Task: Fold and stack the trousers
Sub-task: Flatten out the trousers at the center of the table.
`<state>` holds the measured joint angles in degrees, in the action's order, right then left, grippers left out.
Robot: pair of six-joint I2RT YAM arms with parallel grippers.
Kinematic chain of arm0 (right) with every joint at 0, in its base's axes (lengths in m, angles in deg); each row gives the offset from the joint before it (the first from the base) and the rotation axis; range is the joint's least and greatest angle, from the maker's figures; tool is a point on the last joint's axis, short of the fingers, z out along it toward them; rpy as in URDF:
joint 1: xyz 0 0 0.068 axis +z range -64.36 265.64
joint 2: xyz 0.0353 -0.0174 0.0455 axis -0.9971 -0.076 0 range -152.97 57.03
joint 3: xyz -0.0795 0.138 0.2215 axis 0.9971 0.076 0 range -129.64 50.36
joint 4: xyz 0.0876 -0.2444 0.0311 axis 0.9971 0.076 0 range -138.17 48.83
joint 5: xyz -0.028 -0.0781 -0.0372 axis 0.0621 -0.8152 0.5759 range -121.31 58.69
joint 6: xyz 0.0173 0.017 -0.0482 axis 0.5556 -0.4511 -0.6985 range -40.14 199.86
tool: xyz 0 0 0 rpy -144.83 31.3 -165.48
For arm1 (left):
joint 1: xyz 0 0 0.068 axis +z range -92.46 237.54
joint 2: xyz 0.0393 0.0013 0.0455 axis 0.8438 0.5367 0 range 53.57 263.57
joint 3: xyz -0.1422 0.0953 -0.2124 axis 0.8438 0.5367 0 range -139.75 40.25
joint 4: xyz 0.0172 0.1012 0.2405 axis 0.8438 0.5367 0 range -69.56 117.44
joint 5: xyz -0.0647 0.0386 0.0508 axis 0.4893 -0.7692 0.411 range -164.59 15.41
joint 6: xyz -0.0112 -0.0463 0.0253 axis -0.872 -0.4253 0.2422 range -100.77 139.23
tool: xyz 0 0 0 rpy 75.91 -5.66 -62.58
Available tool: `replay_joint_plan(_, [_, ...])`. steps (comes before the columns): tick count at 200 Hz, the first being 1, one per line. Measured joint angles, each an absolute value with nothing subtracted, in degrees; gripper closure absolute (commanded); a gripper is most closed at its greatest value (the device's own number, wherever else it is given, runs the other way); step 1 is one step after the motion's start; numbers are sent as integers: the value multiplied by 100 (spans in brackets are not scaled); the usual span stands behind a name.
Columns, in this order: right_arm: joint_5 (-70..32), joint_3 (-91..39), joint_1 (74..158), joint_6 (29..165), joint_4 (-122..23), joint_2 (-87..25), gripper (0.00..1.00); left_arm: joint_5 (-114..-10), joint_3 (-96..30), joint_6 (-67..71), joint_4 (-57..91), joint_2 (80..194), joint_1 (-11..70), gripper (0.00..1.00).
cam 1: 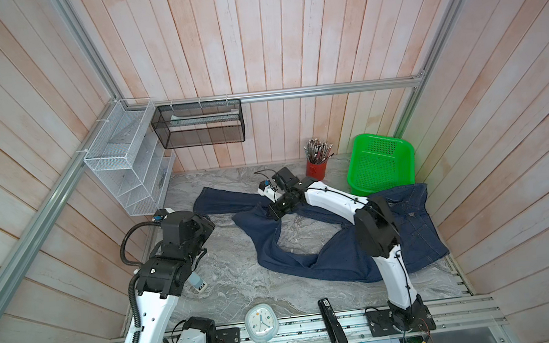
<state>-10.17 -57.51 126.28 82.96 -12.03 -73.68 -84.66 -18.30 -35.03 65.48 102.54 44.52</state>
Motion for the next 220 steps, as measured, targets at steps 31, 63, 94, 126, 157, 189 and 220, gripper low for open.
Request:
replay_joint_plan(31, [-1596, -6103, 12618, 8167, -997, -7810, 100, -8182, -1733, -3370, 6262, 10657, 4452, 40])
replay_joint_plan(63, [-2230, -6197, 12574, 8086, -947, -7764, 77, -7718, -1685, -3105, 5807, 11483, 4463, 40])
replay_joint_plan(94, [-2586, -5935, 12506, 8088, -938, -7637, 56, -7310, -1790, -2729, 5481, 12587, 4431, 41])
replay_joint_plan(126, [-2625, -5266, 12471, 8147, -995, -6909, 50, -7157, -2260, -2318, 5372, 13579, 4284, 40])
replay_joint_plan(157, [-2741, -4951, 12471, 8289, -1163, -5880, 50, -7111, -2822, -1966, 5213, 14462, 4247, 40])
replay_joint_plan(189, [-2986, -4523, 12471, 8468, -1384, -4813, 50, -7299, -3556, -1540, 5291, 15605, 4190, 40])
replay_joint_plan(220, [-3360, -3937, 12471, 8689, -1557, -4074, 50, -7557, -4219, -1121, 5422, 16438, 4059, 39])
